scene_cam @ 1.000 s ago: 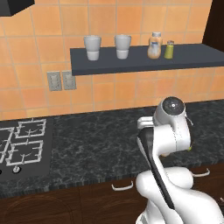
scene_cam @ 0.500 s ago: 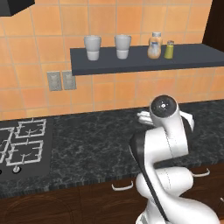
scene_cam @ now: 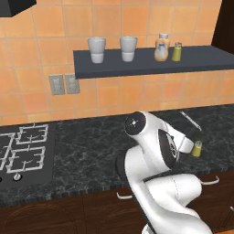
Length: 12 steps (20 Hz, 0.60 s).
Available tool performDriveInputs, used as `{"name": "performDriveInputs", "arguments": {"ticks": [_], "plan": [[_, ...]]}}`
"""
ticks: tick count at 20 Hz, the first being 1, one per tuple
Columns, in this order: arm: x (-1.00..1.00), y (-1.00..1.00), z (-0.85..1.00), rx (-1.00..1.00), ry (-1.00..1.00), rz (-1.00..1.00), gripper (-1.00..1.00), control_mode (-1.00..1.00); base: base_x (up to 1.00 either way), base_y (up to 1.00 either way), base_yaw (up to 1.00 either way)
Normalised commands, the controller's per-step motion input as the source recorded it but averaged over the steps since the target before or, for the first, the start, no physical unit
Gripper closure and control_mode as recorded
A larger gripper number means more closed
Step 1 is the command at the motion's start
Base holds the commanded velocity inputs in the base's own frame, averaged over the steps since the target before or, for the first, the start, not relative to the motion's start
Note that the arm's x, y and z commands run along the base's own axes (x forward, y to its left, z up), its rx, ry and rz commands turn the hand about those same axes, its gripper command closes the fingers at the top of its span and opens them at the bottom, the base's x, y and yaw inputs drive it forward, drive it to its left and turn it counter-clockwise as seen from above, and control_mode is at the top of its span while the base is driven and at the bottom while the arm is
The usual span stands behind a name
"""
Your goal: Put the shaker and condiment bottle from the counter next to their counterparts in the cabinet.
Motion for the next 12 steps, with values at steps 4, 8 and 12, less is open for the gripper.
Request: {"name": "performDriveInputs", "arguments": {"ticks": [4, 8, 12], "plan": [[-0.09, 0.0, -0.54, -0.14, 0.02, -0.41, -1.0, -1.0, 0.0, 0.0, 0.0], [0.01, 0.0, -0.06, -0.04, 0.01, 0.05, -1.0, -1.0, 0.0, 0.0, 0.0], [0.0, -0.04, -0.36, 0.0, 0.0, 0.34, -1.0, -1.0, 0.0, 0.0, 0.0]]}}
